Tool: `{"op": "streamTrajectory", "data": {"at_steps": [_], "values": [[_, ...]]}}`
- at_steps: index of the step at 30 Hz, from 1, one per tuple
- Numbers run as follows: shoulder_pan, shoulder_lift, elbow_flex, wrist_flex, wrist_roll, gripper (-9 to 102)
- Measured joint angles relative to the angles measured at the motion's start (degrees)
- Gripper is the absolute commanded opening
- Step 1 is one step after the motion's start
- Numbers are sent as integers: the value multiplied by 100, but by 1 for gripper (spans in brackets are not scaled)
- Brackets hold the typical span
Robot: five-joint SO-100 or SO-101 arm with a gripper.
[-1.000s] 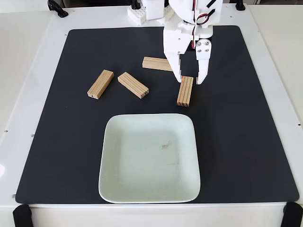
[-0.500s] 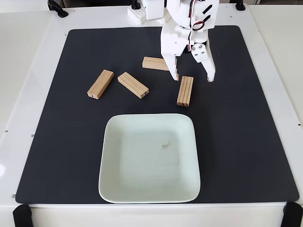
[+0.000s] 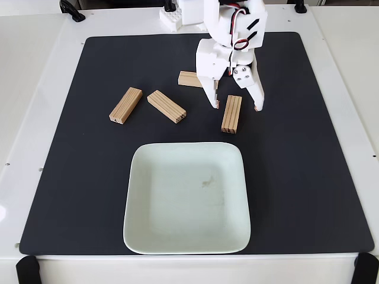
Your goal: Pick up the wooden block and place them on the plate.
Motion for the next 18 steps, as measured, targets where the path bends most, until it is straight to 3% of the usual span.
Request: {"op": "streamTrajectory", "data": {"at_steps": [13,18], "values": [[-26,-281,-35,-9,0,34],[-26,-422,-193,0,0,22]]}}
